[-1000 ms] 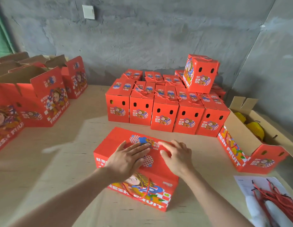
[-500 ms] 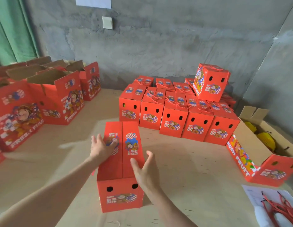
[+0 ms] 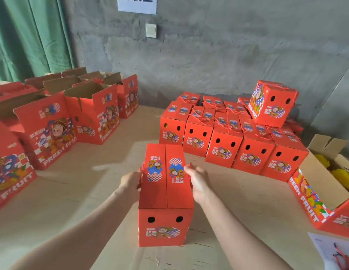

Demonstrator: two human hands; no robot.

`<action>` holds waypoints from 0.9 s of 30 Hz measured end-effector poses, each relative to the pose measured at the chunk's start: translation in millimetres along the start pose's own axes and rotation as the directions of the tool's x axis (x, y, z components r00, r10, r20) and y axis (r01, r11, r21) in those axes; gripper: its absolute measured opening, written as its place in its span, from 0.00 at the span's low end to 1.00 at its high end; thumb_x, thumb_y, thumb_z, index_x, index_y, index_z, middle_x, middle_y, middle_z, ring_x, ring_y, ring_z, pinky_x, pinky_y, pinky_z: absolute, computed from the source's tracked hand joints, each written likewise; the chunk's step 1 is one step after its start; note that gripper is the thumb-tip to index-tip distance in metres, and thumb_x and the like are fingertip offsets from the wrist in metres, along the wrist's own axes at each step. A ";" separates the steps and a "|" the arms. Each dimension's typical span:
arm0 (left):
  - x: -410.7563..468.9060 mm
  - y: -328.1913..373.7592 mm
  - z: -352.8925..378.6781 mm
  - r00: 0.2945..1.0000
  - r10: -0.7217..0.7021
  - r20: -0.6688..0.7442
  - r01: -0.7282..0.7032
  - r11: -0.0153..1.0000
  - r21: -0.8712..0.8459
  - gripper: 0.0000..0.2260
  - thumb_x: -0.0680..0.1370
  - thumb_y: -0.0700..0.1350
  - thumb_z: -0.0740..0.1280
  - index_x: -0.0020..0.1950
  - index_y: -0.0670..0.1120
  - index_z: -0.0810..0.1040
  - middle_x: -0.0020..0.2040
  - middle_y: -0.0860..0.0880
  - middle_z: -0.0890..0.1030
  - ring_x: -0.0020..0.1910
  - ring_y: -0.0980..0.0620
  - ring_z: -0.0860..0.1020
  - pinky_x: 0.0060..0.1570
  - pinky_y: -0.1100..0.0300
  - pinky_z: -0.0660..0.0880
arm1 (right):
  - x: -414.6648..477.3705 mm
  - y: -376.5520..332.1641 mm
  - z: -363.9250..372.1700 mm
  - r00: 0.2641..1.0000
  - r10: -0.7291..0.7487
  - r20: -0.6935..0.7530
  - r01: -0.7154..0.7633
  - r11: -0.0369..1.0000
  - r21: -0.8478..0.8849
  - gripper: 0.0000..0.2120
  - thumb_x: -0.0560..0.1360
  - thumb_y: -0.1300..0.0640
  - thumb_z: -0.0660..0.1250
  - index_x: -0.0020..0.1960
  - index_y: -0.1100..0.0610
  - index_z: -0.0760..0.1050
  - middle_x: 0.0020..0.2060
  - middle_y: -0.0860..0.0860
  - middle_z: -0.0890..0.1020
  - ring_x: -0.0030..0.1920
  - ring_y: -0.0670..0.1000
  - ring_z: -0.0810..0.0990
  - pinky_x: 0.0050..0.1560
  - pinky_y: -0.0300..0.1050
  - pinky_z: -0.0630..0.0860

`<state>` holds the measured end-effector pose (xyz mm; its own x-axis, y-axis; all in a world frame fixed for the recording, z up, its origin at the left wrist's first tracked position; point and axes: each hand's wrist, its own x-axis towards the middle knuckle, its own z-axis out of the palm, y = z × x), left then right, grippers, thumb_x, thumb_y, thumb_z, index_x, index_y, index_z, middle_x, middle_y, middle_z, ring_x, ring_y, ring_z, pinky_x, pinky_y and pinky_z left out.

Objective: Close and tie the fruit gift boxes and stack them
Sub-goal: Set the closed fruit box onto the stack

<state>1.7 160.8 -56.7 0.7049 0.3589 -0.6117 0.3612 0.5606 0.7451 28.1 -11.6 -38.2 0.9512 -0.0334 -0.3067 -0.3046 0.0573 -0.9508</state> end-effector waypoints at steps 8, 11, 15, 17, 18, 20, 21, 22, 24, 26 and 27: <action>-57.9 63.7 29.2 0.663 0.593 0.457 -0.743 0.445 0.499 0.18 0.78 0.48 0.64 0.28 0.49 0.72 0.27 0.54 0.71 0.27 0.56 0.67 0.27 0.65 0.61 | -26.6 -61.1 39.3 0.918 -0.192 0.346 0.296 0.913 -0.280 0.09 0.74 0.64 0.63 0.37 0.56 0.76 0.35 0.53 0.82 0.30 0.47 0.75 0.33 0.37 0.69; -61.1 67.3 27.2 0.584 0.531 0.614 -0.753 0.072 0.654 0.16 0.80 0.49 0.61 0.36 0.44 0.80 0.36 0.49 0.80 0.36 0.51 0.75 0.38 0.59 0.72 | -30.6 -52.9 50.2 0.891 -0.122 0.437 0.277 0.909 -0.312 0.12 0.71 0.69 0.60 0.34 0.56 0.73 0.29 0.50 0.76 0.31 0.47 0.71 0.36 0.40 0.65; -54.3 50.9 20.4 0.467 0.638 0.612 -0.808 0.028 0.588 0.17 0.81 0.46 0.60 0.39 0.38 0.79 0.35 0.46 0.78 0.39 0.43 0.77 0.39 0.56 0.70 | -23.9 -54.6 50.3 0.882 -0.068 0.466 0.082 0.997 -0.010 0.13 0.73 0.70 0.57 0.34 0.60 0.74 0.22 0.49 0.76 0.25 0.47 0.75 0.35 0.40 0.69; -42.1 39.1 11.7 0.346 0.785 0.514 -0.823 -0.009 0.568 0.11 0.80 0.44 0.62 0.44 0.41 0.81 0.39 0.48 0.78 0.42 0.45 0.77 0.40 0.60 0.66 | -17.1 -64.8 49.5 0.890 -0.001 0.455 -0.055 0.993 0.108 0.10 0.76 0.64 0.58 0.40 0.61 0.75 0.25 0.50 0.77 0.25 0.47 0.75 0.32 0.38 0.72; -34.0 30.8 6.0 0.370 0.789 0.490 -0.807 0.012 0.591 0.09 0.80 0.44 0.63 0.51 0.41 0.81 0.46 0.46 0.79 0.48 0.46 0.77 0.44 0.61 0.67 | -11.9 -72.4 49.7 0.903 0.031 0.429 -0.108 0.981 0.158 0.08 0.77 0.62 0.59 0.43 0.62 0.74 0.25 0.50 0.76 0.25 0.47 0.74 0.29 0.38 0.72; -18.6 9.4 -7.7 0.616 0.626 0.478 -0.681 0.117 0.723 0.20 0.78 0.50 0.66 0.66 0.42 0.71 0.62 0.44 0.74 0.60 0.46 0.73 0.55 0.60 0.67 | -3.8 -87.9 52.5 0.915 0.088 0.393 -0.148 0.981 0.125 0.07 0.78 0.59 0.59 0.48 0.63 0.73 0.22 0.49 0.74 0.25 0.48 0.74 0.30 0.40 0.71; -11.6 -1.4 -15.3 0.742 0.493 0.455 -0.596 0.172 0.784 0.26 0.77 0.54 0.66 0.70 0.43 0.66 0.65 0.45 0.70 0.62 0.47 0.71 0.57 0.60 0.67 | -2.0 -94.0 55.3 0.914 0.110 0.391 -0.133 0.991 0.030 0.07 0.79 0.57 0.60 0.49 0.61 0.73 0.21 0.49 0.73 0.26 0.49 0.75 0.33 0.41 0.70; -6.3 -8.8 -21.3 0.825 0.381 0.418 -0.523 0.235 0.819 0.29 0.76 0.57 0.66 0.71 0.44 0.63 0.67 0.45 0.69 0.60 0.50 0.72 0.55 0.60 0.68 | -2.6 -98.7 58.9 0.911 0.126 0.394 -0.098 0.991 -0.091 0.07 0.80 0.56 0.60 0.50 0.59 0.71 0.20 0.49 0.74 0.26 0.50 0.76 0.35 0.43 0.71; -2.0 -12.6 -28.9 0.874 0.304 0.380 -0.469 0.314 0.826 0.28 0.76 0.61 0.63 0.70 0.46 0.64 0.65 0.47 0.73 0.52 0.53 0.73 0.48 0.64 0.69 | -7.4 -104.7 66.5 0.904 0.127 0.408 0.050 0.917 -0.397 0.06 0.79 0.57 0.63 0.46 0.59 0.71 0.18 0.50 0.74 0.25 0.50 0.76 0.34 0.44 0.73; 0.0 -8.9 -33.2 0.849 0.339 0.406 -0.493 0.231 0.839 0.26 0.77 0.60 0.61 0.69 0.46 0.65 0.64 0.46 0.75 0.55 0.49 0.76 0.46 0.64 0.67 | -14.1 -114.9 74.5 0.888 0.128 0.443 0.243 0.687 -0.685 0.09 0.78 0.60 0.65 0.40 0.62 0.73 0.15 0.49 0.70 0.19 0.47 0.73 0.29 0.39 0.71; 0.0 -6.7 -34.1 0.838 0.357 0.412 -0.496 0.186 0.848 0.25 0.78 0.60 0.60 0.68 0.45 0.65 0.64 0.45 0.75 0.58 0.46 0.75 0.46 0.63 0.66 | -16.9 -121.4 79.7 0.876 0.132 0.463 0.296 0.612 -0.734 0.11 0.78 0.61 0.65 0.38 0.63 0.74 0.14 0.48 0.68 0.17 0.46 0.70 0.27 0.37 0.70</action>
<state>-21.6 182.5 -70.8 0.9714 0.1941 -0.1371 0.2354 -0.7067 0.6672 53.0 61.6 86.0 0.8164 0.4405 -0.3734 0.0589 -0.7068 -0.7050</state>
